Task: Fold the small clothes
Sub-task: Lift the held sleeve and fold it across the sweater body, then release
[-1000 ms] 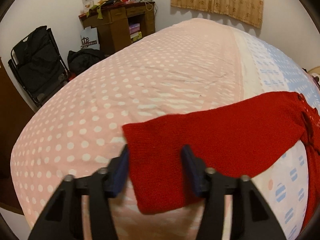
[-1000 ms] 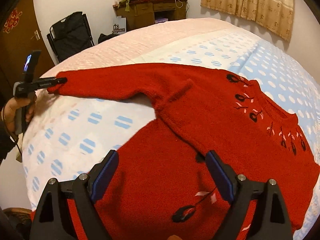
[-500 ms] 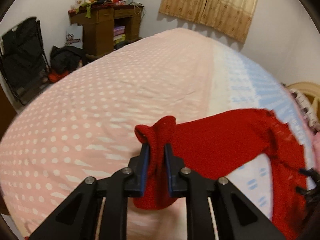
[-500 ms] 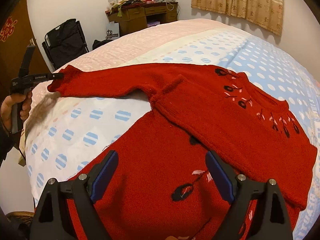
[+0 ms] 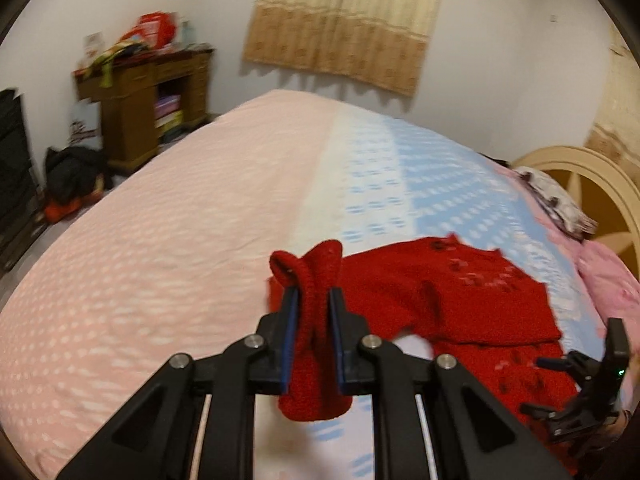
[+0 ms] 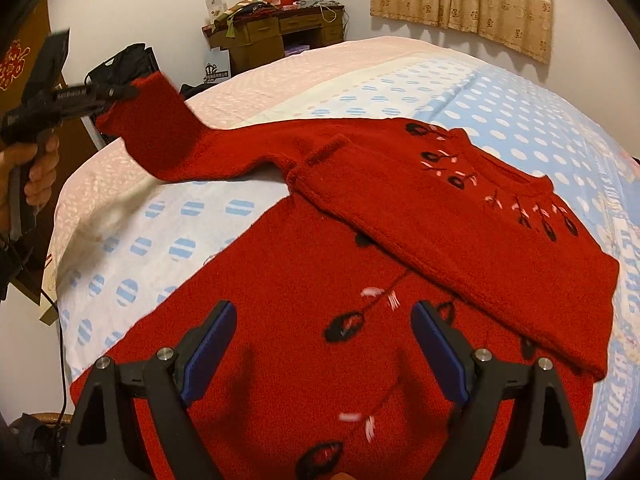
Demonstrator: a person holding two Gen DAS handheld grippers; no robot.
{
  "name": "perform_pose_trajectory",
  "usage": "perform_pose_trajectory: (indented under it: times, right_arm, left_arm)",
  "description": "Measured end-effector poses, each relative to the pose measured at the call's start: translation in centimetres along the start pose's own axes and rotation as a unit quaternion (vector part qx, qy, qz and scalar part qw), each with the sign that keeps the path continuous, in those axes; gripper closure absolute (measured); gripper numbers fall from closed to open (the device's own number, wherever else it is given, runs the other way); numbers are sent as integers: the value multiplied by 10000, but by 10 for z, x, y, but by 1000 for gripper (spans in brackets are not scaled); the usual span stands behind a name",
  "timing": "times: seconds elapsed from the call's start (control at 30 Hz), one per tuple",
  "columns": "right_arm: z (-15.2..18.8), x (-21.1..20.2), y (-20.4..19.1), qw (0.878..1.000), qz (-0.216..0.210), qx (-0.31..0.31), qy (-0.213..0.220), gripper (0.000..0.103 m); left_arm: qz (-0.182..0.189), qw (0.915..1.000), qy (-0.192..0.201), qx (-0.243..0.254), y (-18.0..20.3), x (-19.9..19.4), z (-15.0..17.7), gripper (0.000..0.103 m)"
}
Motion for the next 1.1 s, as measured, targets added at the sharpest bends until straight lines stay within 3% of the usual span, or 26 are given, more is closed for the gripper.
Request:
perform_pose_trajectory:
  times: [0.33,0.73,1.1]
  right_arm:
    - [11,-31,17,9993,-35,260,258,13]
    - [26,-57,49,9961,-76,724,500,13]
    - [38,-71,80,9921,40,1110,586,13]
  left_arm:
    - [608,9964,213,558,76,-4,-44,89]
    - [980,9893,322,1033,153,3,-75,90]
    - [1611,9758,695,1309,225,-10,-114,97]
Point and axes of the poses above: each gripper's, at about its wrist camera, not at the fingertips, and x roughly the way its jaws point, y to its right, z to its underside, the point moved 5 cm from there along x, roughly the way its jaws point, and after that the axes turned 12 degrees about x, right-handed, at the moved point
